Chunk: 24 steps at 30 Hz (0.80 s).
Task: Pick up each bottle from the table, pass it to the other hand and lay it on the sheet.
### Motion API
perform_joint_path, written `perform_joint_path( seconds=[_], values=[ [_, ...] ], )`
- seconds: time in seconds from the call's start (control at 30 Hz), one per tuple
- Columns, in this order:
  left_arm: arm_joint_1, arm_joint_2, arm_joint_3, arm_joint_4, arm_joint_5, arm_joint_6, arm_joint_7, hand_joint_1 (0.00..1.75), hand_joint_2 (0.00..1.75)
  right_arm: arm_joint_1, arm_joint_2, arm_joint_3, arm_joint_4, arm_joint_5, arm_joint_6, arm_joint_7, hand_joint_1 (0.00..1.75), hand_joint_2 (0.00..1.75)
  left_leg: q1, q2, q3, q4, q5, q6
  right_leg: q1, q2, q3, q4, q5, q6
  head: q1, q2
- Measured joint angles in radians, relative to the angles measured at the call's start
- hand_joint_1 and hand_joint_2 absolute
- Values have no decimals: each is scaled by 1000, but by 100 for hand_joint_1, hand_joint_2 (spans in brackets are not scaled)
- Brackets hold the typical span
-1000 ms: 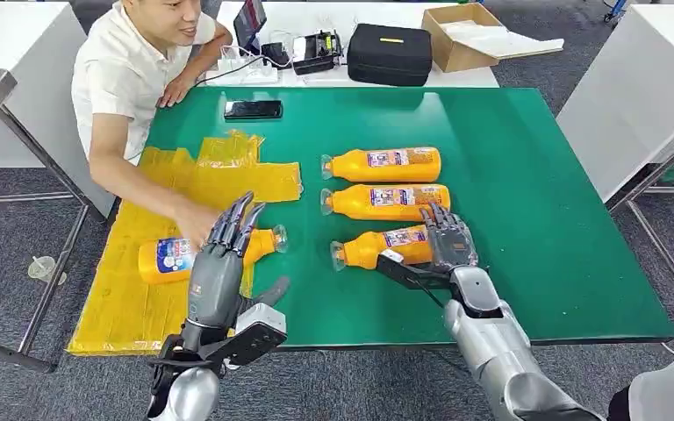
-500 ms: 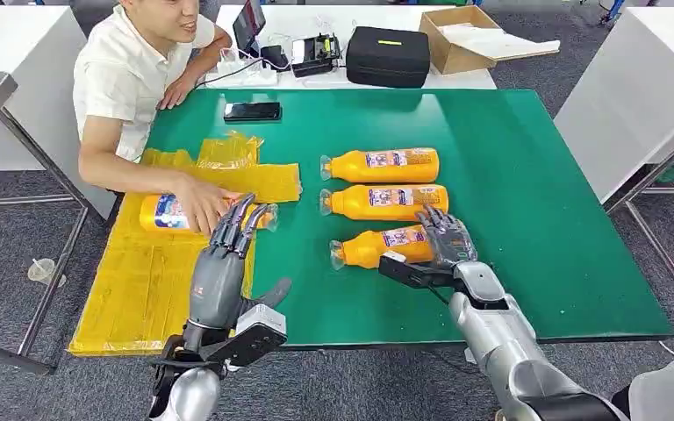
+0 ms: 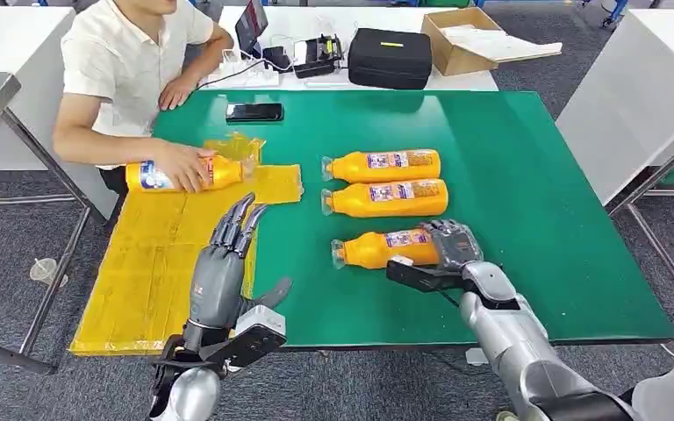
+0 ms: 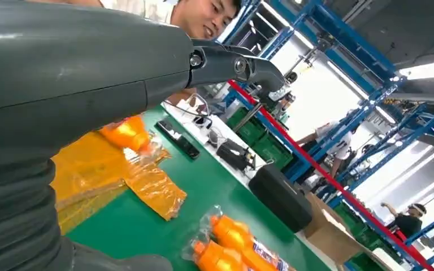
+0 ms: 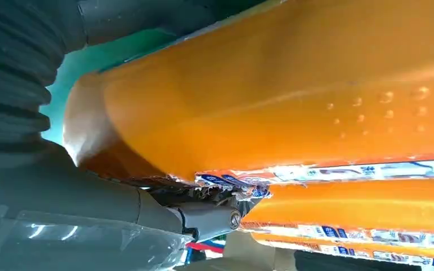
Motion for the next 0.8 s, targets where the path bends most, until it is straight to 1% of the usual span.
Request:
perform_joint_path(
  seconds=[0.2, 0.33, 0.4, 0.47, 0.57, 0.6, 0.63, 0.7, 0.8],
  values=[
    [0, 0, 0, 0, 22, -6, -2, 0, 175, 26, -10, 19, -23, -66, -2, -4, 175, 175, 0, 0, 5, 0, -2, -1, 0, 0, 3, 0, -1, -1, 0, 0],
    [0, 0, 1, 0, 93, -59, -6, 0, 175, 64, -25, 3, -61, -236, 21, -111, 175, 175, 0, 1, 6, 0, -3, -1, 0, 0, 5, -1, -2, -1, 0, 0],
    [0, 0, 2, 3, 165, -106, -6, 0, 175, 96, -29, -16, -104, -331, 41, -140, 175, 175, 0, 1, 8, 0, -5, -1, 0, 0, 6, -1, -2, -1, 0, 0],
    [0, 0, 5, 8, 237, -147, -1, 0, 175, 127, -31, -33, -147, -390, 58, -152, 175, 175, 0, 2, 8, 0, -5, -1, 0, 1, 6, -1, -2, -1, 0, 0],
    [2, -1, 15, 17, 445, -276, 44, 0, 175, 174, -34, -56, -230, -512, 127, -170, 175, 175, 0, 2, 7, 0, -5, -1, 1, 1, 6, -1, -2, -1, 0, 0],
    [2, -1, 19, 21, 492, -304, 55, 0, 175, 188, -35, -61, -255, -540, 145, -175, 175, 175, 0, 2, 6, 0, -5, -1, 1, 1, 7, -1, -2, -1, 0, 0],
    [2, -2, 22, 26, 538, -328, 67, 0, 175, 196, -37, -64, -278, -566, 162, -185, 175, 175, 0, 3, 6, 0, -5, -2, 1, 3, 13, -1, -1, -2, 0, 0],
    [2, -2, 30, 42, 615, -366, 87, 0, 175, 217, -44, -67, -317, -604, 186, -206, 175, 175, 0, 6, 5, 0, -4, -1, 1, 3, 13, 0, -1, -1, 0, 0],
    [2, -3, 35, 65, 682, -384, 101, 0, 175, 236, -53, -67, -360, -644, 211, -225, 175, 175, 0, 6, 3, 0, -4, -1, 0, 3, 12, 0, -1, -1, 0, 0]
  ],
)
